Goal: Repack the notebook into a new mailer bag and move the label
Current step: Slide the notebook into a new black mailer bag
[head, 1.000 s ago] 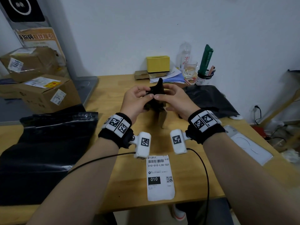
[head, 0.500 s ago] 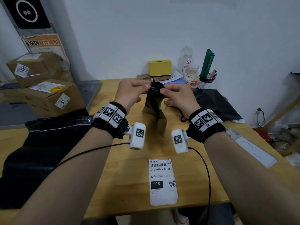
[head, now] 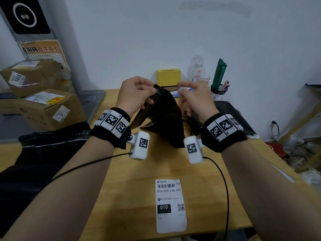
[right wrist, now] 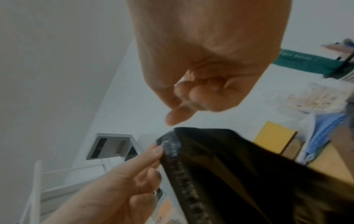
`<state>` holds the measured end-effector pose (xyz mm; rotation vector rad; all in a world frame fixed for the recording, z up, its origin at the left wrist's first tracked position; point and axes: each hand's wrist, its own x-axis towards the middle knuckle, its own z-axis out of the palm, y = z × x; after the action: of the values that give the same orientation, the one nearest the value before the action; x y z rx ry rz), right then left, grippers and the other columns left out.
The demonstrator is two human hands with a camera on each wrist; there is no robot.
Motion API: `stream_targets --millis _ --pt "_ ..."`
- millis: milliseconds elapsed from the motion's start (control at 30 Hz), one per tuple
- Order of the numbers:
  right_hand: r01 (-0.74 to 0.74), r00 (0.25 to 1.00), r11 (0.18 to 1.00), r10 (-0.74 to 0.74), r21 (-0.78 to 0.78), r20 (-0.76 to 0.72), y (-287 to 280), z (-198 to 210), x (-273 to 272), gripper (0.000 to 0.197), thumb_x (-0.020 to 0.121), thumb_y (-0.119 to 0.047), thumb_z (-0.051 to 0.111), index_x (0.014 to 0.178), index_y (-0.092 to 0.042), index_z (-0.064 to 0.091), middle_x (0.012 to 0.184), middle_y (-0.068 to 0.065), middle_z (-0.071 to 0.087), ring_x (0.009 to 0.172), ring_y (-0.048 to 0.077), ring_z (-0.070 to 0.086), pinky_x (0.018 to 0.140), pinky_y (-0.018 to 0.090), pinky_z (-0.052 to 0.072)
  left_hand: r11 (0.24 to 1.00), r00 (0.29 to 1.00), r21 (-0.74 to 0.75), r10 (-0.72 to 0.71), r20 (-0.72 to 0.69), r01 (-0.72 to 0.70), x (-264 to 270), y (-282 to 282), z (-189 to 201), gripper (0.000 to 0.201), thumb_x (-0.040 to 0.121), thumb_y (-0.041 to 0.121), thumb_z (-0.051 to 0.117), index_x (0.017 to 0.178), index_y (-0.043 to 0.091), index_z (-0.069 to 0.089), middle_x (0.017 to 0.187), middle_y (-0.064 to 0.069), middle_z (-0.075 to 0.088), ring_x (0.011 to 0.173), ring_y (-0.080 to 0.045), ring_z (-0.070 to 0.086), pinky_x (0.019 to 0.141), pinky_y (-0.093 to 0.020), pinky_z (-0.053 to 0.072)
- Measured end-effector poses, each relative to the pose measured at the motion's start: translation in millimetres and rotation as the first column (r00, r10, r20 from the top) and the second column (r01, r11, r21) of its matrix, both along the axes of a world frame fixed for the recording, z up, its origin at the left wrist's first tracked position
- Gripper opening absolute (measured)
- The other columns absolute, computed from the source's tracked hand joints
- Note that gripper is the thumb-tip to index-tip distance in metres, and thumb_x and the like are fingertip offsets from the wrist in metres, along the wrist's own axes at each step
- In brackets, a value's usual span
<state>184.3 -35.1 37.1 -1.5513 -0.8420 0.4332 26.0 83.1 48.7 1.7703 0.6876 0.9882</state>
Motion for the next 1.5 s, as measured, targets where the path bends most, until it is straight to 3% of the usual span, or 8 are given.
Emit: stream_targets --millis 133,400,800,933,1067,1300,1433,1500 --pt "-0.273 0.961 0.954 0.277 -0.127 0.022 -5.4 15.3 -21.6 0.05 0.094 -0.014 0.067 0.139 -0.028 0.049 0.074 0.013 0.076 0.036 0.021 0.054 0.037 0.024 0.043 0.993 0.996 0.1 -0.048 -0.078 0.056 2.4 -5.6 7.3 0.018 0.083 0.014 0.075 0.099 0.011 0.069 0.08 -0.001 0.074 0.055 -0.012 0.064 0.04 -0.022 0.041" --pt "-0.167 0.985 0.975 0.171 -0.15 0.012 -0.4 19.9 -21.6 0.022 0.104 -0.025 0.057 0.11 -0.005 0.064 0.07 0.011 0.076 0.04 0.019 0.06 0.04 0.026 0.049 0.973 0.971 0.181 -0.106 -0.216 0.146 -7.4 -10.1 7.9 0.02 0.082 0.016 0.078 0.099 0.025 0.075 0.085 0.012 0.073 0.068 0.01 0.065 0.059 -0.006 0.046" --pt "-0.147 0.987 0.989 0.147 -0.001 -0.065 7.3 11.5 -23.5 0.014 0.093 -0.017 0.071 0.1 -0.015 0.058 0.114 0.008 0.073 0.099 0.027 0.073 0.078 0.046 0.064 0.998 0.964 0.057 -0.001 -0.266 0.017 -3.6 6.7 -4.5 0.022 0.089 0.031 0.07 0.076 0.014 0.075 0.073 -0.002 0.073 0.067 -0.017 0.068 0.069 -0.029 0.052" --pt "-0.185 0.983 0.979 0.183 -0.086 -0.028 7.3 5.4 -25.7 0.017 0.093 -0.032 0.071 0.095 -0.016 0.067 0.114 0.01 0.074 0.091 0.024 0.073 0.08 0.043 0.063 0.954 0.997 -0.295 -0.063 -0.037 0.05 -4.0 5.7 -7.9 0.017 0.1 0.019 0.056 0.096 0.006 0.067 0.091 -0.011 0.072 0.077 -0.024 0.072 0.059 -0.029 0.058" --pt "-0.207 0.977 0.966 0.211 -0.154 0.014 -0.2 3.2 -26.0 0.041 0.081 -0.047 0.081 0.108 -0.019 0.066 0.097 -0.002 0.076 0.071 0.01 0.071 0.064 0.026 0.056 0.854 0.987 -0.512 -0.006 0.161 0.088 -6.0 8.9 -7.8 0.019 0.104 0.015 0.048 0.111 0.003 0.06 0.102 -0.013 0.072 0.083 -0.026 0.074 0.072 -0.037 0.062" --pt "-0.193 0.959 0.927 0.247 -0.321 0.138 2.8 -2.5 -19.1 0.092 0.054 -0.041 0.094 0.132 -0.028 0.047 0.119 -0.003 0.068 0.102 0.017 0.07 0.09 0.042 0.058 0.778 0.884 -0.601 0.138 0.446 0.182 -5.7 12.2 5.9 0.02 0.103 0.02 0.05 0.111 0.005 0.06 0.101 -0.014 0.073 0.088 -0.026 0.073 0.071 -0.038 0.062" --pt "-0.133 0.961 0.917 0.212 -0.376 0.177 5.7 -9.0 -15.3 0.089 0.05 -0.042 0.094 0.13 -0.029 0.058 0.119 0.0 0.066 0.101 0.021 0.069 0.082 0.043 0.062 0.781 0.814 -0.574 0.157 0.559 0.244 -7.8 13.7 16.6 0.013 0.099 0.018 0.056 0.105 0.007 0.061 0.089 -0.012 0.075 0.087 -0.028 0.072 0.08 -0.043 0.061" --pt "-0.084 0.958 0.91 0.186 -0.405 0.219 6.8 -10.0 -11.6 0.061 0.065 -0.034 0.091 0.121 -0.023 0.067 0.107 0.002 0.071 0.091 0.018 0.07 0.074 0.031 0.061 0.79 0.811 -0.552 0.126 0.571 0.266 -10.0 13.9 18.7 0.019 0.098 0.02 0.059 0.111 0.007 0.062 0.094 -0.012 0.076 0.093 -0.029 0.072 0.086 -0.044 0.059"
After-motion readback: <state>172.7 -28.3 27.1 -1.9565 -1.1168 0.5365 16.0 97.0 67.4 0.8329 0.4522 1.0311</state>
